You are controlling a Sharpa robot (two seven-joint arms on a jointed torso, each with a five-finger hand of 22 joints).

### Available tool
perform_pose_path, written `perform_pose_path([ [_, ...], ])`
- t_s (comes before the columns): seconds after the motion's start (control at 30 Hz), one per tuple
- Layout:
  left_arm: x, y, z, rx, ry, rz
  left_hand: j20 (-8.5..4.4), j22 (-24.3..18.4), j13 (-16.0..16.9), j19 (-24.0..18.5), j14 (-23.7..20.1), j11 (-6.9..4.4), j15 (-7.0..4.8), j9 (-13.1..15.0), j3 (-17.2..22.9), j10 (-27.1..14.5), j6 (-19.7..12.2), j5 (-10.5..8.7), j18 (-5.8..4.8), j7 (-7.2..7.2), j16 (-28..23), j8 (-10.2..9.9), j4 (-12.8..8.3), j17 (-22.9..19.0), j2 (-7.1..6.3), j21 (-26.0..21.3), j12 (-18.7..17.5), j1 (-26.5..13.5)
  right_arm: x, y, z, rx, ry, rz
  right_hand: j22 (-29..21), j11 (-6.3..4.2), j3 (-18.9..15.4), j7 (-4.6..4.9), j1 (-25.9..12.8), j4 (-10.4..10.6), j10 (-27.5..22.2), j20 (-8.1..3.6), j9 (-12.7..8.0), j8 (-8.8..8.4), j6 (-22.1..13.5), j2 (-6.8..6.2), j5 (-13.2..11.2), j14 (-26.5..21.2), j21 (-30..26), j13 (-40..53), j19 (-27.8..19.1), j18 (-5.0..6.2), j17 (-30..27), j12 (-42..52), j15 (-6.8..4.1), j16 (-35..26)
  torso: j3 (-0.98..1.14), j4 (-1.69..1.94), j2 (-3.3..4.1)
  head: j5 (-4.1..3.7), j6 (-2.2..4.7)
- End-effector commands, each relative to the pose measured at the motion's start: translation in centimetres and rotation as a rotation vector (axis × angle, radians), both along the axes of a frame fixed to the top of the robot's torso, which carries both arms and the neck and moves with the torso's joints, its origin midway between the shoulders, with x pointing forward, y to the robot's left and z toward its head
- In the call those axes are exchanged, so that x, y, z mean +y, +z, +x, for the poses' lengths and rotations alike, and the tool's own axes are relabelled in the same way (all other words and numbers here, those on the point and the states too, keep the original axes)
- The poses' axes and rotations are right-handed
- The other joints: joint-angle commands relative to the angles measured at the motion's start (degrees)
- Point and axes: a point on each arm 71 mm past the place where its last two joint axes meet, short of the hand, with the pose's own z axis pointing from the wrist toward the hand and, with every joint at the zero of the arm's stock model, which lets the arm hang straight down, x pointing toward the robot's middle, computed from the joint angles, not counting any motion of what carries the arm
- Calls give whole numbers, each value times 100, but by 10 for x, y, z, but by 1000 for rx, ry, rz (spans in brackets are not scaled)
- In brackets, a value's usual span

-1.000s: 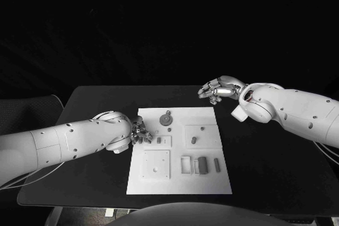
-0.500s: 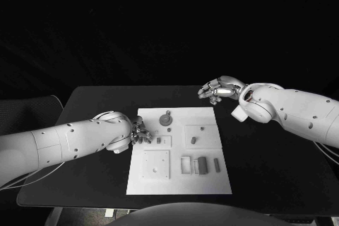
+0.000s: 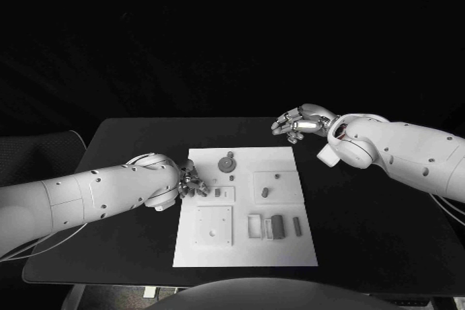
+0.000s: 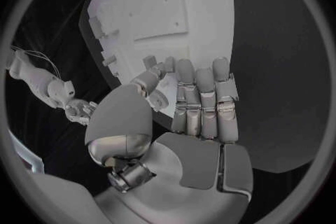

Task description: Assemble the parts on the task board

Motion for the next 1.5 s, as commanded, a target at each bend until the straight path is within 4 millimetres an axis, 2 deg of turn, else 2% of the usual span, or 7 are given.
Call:
perform_pose_path([
  [0.03, 0, -1, 0, -2, 9, -2, -11, 107, 9, -31, -48, 29, -3, 9, -9, 6, 4, -66, 97, -16, 27, -24, 42, -6, -33, 20, -4, 13, 1, 0, -1, 7, 16, 4, 76, 213, 10, 225, -58, 33, -964, 11, -10, -31, 263, 0, -5, -35, -12, -7, 41, 80, -6, 18, 15, -27, -2, 2, -1, -1, 1],
  [0.23, 0, 0, 0, -6, 18, -12, -12, 107, 15, -32, -50, 26, -4, 25, -37, 5, 13, -248, 100, -19, 34, -37, 127, -7, -77, 20, 1, 3, 1, -1, -1, 9, 17, 3, 76, 213, 11, 225, -58, 32, -964, 11, -10, -32, 263, 0, -5, -35, -12, -8, 41, 80, -6, 18, 15, -27, -1, 3, -1, -1, 0],
  [0.4, 0, -1, 0, 3, 30, -32, -15, 113, 26, -31, -46, 19, -6, 43, -35, 11, 25, -249, 105, -26, 48, -41, 44, -3, 57, 29, 14, 159, 1, -1, -1, 9, 17, 3, 76, 213, 11, 225, -58, 32, -965, 11, -10, -32, 262, 0, -5, -35, -12, -9, 40, 80, -6, 18, 15, -27, 2, -1, -1, -3, 4],
  [0.57, 0, -1, 0, 17, 41, -49, -12, 114, 39, -36, -43, 16, -3, 58, -72, 13, 38, -207, 102, -29, 57, -51, -100, 0, 175, 36, 26, 286, 1, -1, -1, 10, 17, 2, 76, 213, 12, 225, -59, 32, -965, 11, -10, -32, 262, -1, -5, -36, -13, -9, 40, 80, -7, 19, 15, -27, 3, 0, 0, -7, 6],
  [1.0, -4, -2, -1, 30, 44, -71, -15, 115, 65, -8, -12, -4, -7, 85, -94, 45, 88, -168, 105, -51, 81, -60, -363, 10, 333, 65, 54, 434, 1, -1, -1, 11, 17, 2, 77, 214, 12, 225, -61, 33, -966, 11, -10, -33, 262, 0, -5, -36, -13, -11, 40, 80, -7, 19, 15, -27, 4, 0, 0, -19, 9],
  [1.17, -5, -2, 0, 30, 47, -75, -14, 113, 76, 8, 5, -8, -5, 98, -49, 61, 112, 18, 102, -56, 87, -73, -514, 13, 431, 79, 59, 515, 1, -1, -1, 13, 18, 2, 77, 214, 13, 225, -62, 34, -966, 11, -10, -34, 262, 0, -5, -36, -14, -12, 39, 80, -7, 20, 15, -27, 5, 0, 0, -22, 11],
  [1.5, -5, -2, 1, 31, 58, -75, -18, 109, 85, 23, 19, -11, -11, 115, -176, 71, 134, 35, 100, -56, 89, -90, -391, 14, 279, 89, 61, 211, 1, -3, -2, 16, 18, 1, 77, 214, 12, 225, -65, 36, -966, 12, -10, -34, 262, 0, -5, -37, -14, -13, 39, 80, -8, 20, 15, -27, 6, 2, 1, -23, 9],
])
